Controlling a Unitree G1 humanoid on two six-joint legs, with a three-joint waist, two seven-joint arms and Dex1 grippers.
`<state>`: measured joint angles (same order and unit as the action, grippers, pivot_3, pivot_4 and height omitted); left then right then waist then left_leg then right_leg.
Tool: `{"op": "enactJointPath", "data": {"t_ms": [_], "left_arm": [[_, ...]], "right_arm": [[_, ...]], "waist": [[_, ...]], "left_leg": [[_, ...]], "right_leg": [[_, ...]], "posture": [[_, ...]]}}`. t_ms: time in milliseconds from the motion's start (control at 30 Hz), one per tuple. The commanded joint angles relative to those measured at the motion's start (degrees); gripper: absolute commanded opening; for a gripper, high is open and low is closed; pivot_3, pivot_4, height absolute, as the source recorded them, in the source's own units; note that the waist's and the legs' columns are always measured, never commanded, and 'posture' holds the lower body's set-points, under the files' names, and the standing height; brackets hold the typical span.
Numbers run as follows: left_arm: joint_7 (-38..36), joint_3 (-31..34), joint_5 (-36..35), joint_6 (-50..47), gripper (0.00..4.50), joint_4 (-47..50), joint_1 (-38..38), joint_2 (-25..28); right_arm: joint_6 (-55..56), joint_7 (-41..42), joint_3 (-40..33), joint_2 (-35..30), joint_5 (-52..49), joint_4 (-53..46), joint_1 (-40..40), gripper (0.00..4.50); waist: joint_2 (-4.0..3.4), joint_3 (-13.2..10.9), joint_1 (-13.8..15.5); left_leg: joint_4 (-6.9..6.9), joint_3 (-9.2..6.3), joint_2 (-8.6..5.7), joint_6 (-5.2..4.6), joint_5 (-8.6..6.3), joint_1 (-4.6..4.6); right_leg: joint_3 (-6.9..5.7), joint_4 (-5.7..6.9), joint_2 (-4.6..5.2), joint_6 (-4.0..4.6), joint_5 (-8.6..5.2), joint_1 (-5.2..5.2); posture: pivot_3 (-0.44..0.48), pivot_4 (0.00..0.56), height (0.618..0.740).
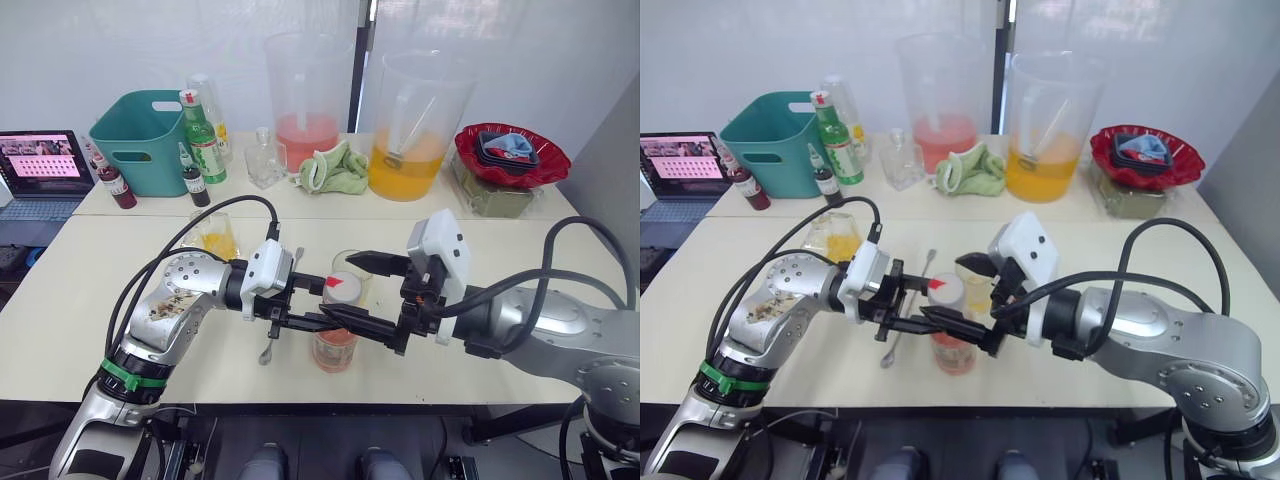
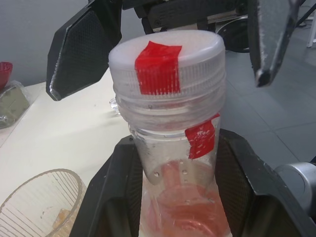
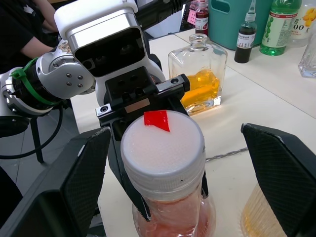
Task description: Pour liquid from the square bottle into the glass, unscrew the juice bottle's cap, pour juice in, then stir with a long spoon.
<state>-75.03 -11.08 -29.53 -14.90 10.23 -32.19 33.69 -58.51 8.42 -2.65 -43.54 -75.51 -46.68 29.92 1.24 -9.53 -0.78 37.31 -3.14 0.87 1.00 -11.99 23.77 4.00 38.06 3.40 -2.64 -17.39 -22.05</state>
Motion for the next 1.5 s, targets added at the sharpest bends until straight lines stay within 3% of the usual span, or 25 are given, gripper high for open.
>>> {"op": "enactJointPath", "data": {"t_ms": [33,267,300,533,700,733,867,967,1233,1500], "left_arm": [[-0.1,-1.3,2.8,-0.1,1.95,-1.8,1.0,0.7],[0.0,-1.4,2.9,-0.4,1.95,-1.4,1.1,0.9],[0.0,-1.4,2.9,-0.4,1.95,-1.4,1.1,0.9],[0.0,-1.3,3.0,-0.4,1.95,-1.6,0.9,0.9],[0.0,-1.4,3.1,-0.4,1.95,-1.7,0.7,1.0],[0.1,-1.4,3.1,-0.5,1.95,-1.6,0.7,0.9],[0.7,-1.4,2.8,-1.4,1.95,-0.5,0.3,1.2],[1.0,-1.6,2.7,-1.6,1.95,-0.3,0.1,1.3],[1.5,-1.3,2.4,-2.5,1.95,0.3,0.0,1.7],[1.4,-1.1,2.4,-2.3,1.95,0.2,0.4,1.7]], "right_arm": [[2.0,0.3,-0.4,-0.6,-0.2,-1.5,0.2,4.21],[2.8,0.9,-0.1,-0.9,0.3,-1.4,0.2,1.84],[2.8,1.0,0.0,-0.9,0.3,-1.4,0.1,1.66],[3.1,3.6,0.5,-1.4,2.0,-0.4,0.4,1.66],[4.6,11.3,1.1,-2.5,6.1,2.3,0.6,1.66],[5.7,15.0,1.4,-3.0,7.6,3.9,0.7,1.66],[14.1,43.8,8.5,-6.9,19.3,20.3,7.6,1.66],[18.2,57.3,15.1,-7.1,26.5,28.2,14.3,1.66],[23.1,75.9,23.5,-1.8,36.9,41.3,27.8,1.66],[24.8,82.3,24.5,3.0,42.4,47.4,33.9,1.66]], "waist": [[0.0,0.0,0.0],[0.0,0.0,0.0],[0.0,0.0,0.0],[0.0,0.0,0.0],[0.0,0.0,0.0],[0.0,0.0,0.0],[0.0,0.0,-0.1],[-0.01,0.0,-0.3],[-0.01,0.0,0.0],[-0.01,0.0,-0.1]], "left_leg": [[0.0,0.0,0.0,0.0,0.0,0.0],[0.0,0.0,0.0,0.0,0.0,0.0],[0.0,0.0,0.01,0.0,0.0,0.0],[0.0,0.0,0.0,0.0,0.0,0.0],[0.0,0.0,0.0,0.0,0.0,-0.01],[0.0,0.0,0.0,0.0,0.0,-0.01],[0.02,0.06,0.0,0.0,0.0,-0.05],[0.01,0.06,0.03,0.0,0.0,-0.11],[0.01,0.02,0.02,0.0,0.0,-0.08],[0.01,0.02,0.02,0.0,0.0,-0.09]], "right_leg": [[0.0,0.0,0.0,0.0,0.0,0.0],[0.0,0.0,0.0,0.0,0.0,0.0],[0.0,0.0,0.0,0.0,0.0,0.0],[0.0,0.0,0.0,0.0,0.0,0.0],[0.0,-0.01,0.0,0.0,0.0,0.0],[0.0,-0.01,0.0,0.0,0.0,0.01],[0.01,-0.04,-0.01,0.0,0.0,0.04],[0.0,-0.02,-0.05,0.0,0.0,0.05],[-0.02,0.01,-0.02,0.0,0.0,0.02],[-0.03,0.07,-0.01,0.0,0.0,-0.03]], "posture": [[0.0,0.15,0.74],[0.0,0.15,0.74],[0.0,0.15,0.74],[0.0,0.15,0.74],[0.0,0.15,0.74],[0.0,0.15,0.74],[0.0,0.15,0.74],[0.0,0.15,0.74],[0.0,0.15,0.74],[0.0,0.15,0.74]]}}
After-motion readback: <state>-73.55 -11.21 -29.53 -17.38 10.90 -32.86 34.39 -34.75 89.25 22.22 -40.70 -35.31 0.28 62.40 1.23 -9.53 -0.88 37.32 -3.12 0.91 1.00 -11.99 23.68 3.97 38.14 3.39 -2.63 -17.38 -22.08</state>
